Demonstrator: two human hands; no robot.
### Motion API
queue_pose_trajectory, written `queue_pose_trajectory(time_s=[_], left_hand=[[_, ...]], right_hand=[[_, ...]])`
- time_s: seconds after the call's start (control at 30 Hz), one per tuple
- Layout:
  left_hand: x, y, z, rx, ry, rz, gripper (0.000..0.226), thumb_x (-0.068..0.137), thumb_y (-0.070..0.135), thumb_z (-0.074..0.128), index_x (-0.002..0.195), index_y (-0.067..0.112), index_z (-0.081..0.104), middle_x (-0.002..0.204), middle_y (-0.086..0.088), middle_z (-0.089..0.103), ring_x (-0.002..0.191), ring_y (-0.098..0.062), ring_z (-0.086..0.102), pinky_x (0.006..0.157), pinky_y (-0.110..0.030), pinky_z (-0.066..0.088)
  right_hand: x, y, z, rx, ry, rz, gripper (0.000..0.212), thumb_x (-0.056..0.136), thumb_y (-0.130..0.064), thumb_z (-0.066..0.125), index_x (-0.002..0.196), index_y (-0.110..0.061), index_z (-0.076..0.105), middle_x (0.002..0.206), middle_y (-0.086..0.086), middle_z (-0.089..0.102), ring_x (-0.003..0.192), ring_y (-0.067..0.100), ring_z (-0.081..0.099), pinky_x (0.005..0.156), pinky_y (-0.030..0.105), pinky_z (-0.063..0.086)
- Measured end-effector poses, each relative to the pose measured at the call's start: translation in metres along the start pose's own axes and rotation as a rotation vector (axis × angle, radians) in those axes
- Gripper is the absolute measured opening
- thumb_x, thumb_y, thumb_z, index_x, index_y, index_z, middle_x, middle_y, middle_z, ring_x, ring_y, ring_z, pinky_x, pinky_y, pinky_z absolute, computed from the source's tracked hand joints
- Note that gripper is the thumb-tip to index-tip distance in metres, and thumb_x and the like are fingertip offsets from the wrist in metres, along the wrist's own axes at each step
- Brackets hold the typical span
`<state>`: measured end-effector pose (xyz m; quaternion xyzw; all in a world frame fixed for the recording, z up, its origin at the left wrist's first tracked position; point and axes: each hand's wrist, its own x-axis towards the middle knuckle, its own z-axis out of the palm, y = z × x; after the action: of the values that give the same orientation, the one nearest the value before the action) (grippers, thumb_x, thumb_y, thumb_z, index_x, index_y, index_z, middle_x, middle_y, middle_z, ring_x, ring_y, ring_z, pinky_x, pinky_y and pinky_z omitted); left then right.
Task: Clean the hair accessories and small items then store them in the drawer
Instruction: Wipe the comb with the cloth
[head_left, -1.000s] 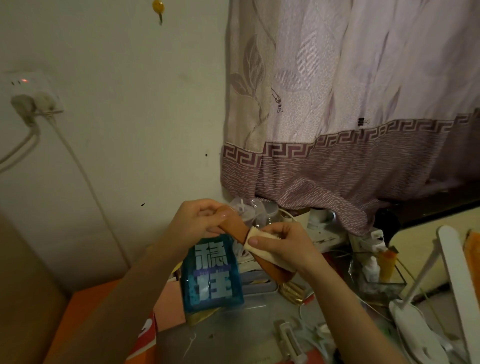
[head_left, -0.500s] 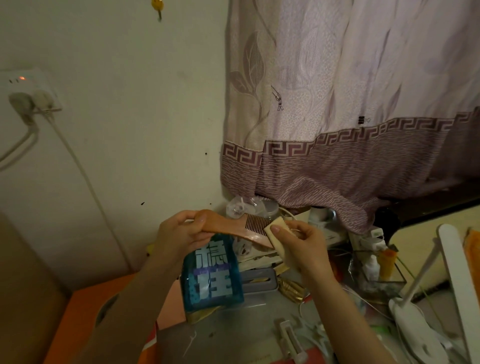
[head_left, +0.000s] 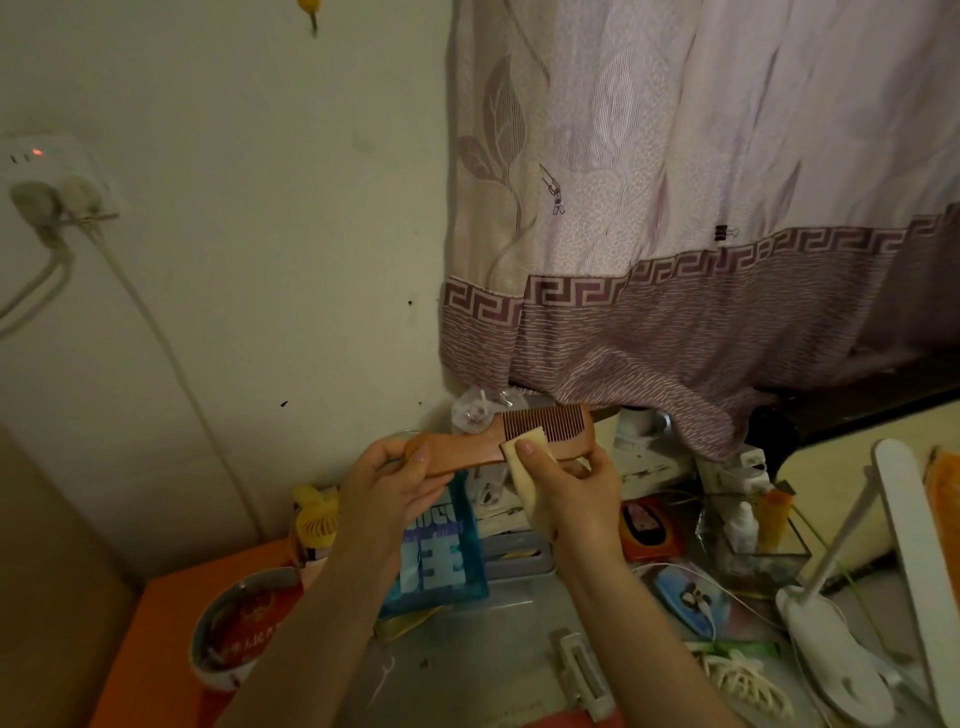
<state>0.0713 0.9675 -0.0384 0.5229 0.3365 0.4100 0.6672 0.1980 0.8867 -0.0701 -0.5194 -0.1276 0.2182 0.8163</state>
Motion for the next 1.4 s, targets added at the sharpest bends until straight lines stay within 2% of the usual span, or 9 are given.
queue_pose_trajectory(time_s=[0.23,0.47,0.63,0.7,0.8,0.93,1.07,1.23,1.4], left_hand=[[0.001,-0.004,-0.009,0.015,-0.002,0.01,0.004,0.091,0.009,0.058,0.087,0.008,0.058,0.102,-0.016,0.068,0.084,-0.022,0.071,0.07,-0.024,0.058],[0.005,-0.006,-0.019,0.059,-0.028,0.021,0.007,0.09,0.009,0.058,0.094,0.003,0.06,0.1,-0.018,0.069,0.086,-0.024,0.071,0.073,-0.025,0.059],[0.005,-0.008,-0.027,0.091,-0.038,0.025,0.007,0.09,0.007,0.056,0.094,0.002,0.06,0.096,-0.019,0.068,0.086,-0.027,0.07,0.07,-0.023,0.058],[0.005,-0.012,-0.032,0.115,-0.04,0.021,0.006,0.09,0.008,0.057,0.093,0.004,0.061,0.095,-0.018,0.069,0.083,-0.024,0.071,0.066,-0.021,0.058],[0.005,-0.023,-0.04,0.171,-0.043,0.019,0.005,0.089,0.009,0.06,0.093,0.006,0.06,0.096,-0.016,0.069,0.079,-0.019,0.071,0.064,-0.02,0.057],[0.003,-0.048,-0.05,0.21,0.005,-0.03,0.014,0.087,0.008,0.063,0.099,0.012,0.059,0.101,-0.01,0.068,0.086,-0.023,0.071,0.067,-0.022,0.058],[-0.002,-0.081,-0.063,0.203,0.063,-0.136,0.024,0.087,0.007,0.064,0.109,0.007,0.055,0.097,-0.008,0.069,0.075,-0.017,0.072,0.067,-0.025,0.055],[-0.01,-0.131,-0.083,0.186,0.135,-0.277,0.013,0.087,0.005,0.063,0.097,0.012,0.059,0.095,-0.005,0.066,0.081,-0.021,0.068,0.072,-0.03,0.054],[-0.013,-0.192,-0.111,0.203,0.209,-0.412,0.015,0.085,0.007,0.065,0.099,0.008,0.061,0.102,-0.016,0.066,0.084,-0.025,0.065,0.066,-0.028,0.052]], right_hand=[[0.006,-0.004,-0.011,0.004,0.009,0.036,0.012,0.077,-0.007,0.076,0.079,-0.008,0.064,0.07,0.006,0.061,0.072,0.024,0.059,0.071,0.037,0.052],[0.01,-0.011,-0.018,-0.042,-0.013,-0.062,0.018,0.079,-0.006,0.073,0.093,-0.017,0.068,0.081,0.005,0.069,0.071,0.015,0.066,0.055,0.019,0.052],[0.009,-0.013,-0.024,-0.141,-0.061,-0.074,0.005,0.083,-0.011,0.07,0.087,-0.009,0.069,0.068,-0.005,0.067,0.055,0.001,0.062,0.047,0.014,0.047],[0.012,-0.008,-0.029,-0.21,-0.068,-0.088,0.011,0.083,-0.017,0.07,0.076,-0.009,0.067,0.056,-0.01,0.061,0.049,-0.001,0.055,0.047,0.013,0.043],[0.013,0.004,-0.036,-0.322,-0.061,-0.068,0.02,0.083,-0.023,0.071,0.067,-0.013,0.065,0.052,-0.011,0.055,0.047,-0.002,0.048,0.05,0.018,0.039],[0.013,0.031,-0.048,-0.384,-0.035,-0.009,0.026,0.082,-0.022,0.073,0.057,-0.018,0.064,0.048,-0.009,0.054,0.054,0.011,0.046,0.057,0.028,0.038],[0.007,0.062,-0.058,-0.457,-0.031,0.098,0.021,0.082,-0.021,0.073,0.064,-0.014,0.066,0.055,-0.004,0.058,0.056,0.011,0.051,0.055,0.026,0.041],[-0.002,0.108,-0.07,-0.559,-0.008,0.159,0.029,0.083,-0.016,0.072,0.057,-0.019,0.061,0.051,-0.008,0.055,0.045,-0.001,0.048,0.048,0.019,0.038],[-0.006,0.155,-0.081,-0.666,0.01,0.269,0.025,0.083,-0.016,0.072,0.06,-0.021,0.062,0.06,-0.004,0.063,0.063,0.016,0.059,0.062,0.032,0.049]])
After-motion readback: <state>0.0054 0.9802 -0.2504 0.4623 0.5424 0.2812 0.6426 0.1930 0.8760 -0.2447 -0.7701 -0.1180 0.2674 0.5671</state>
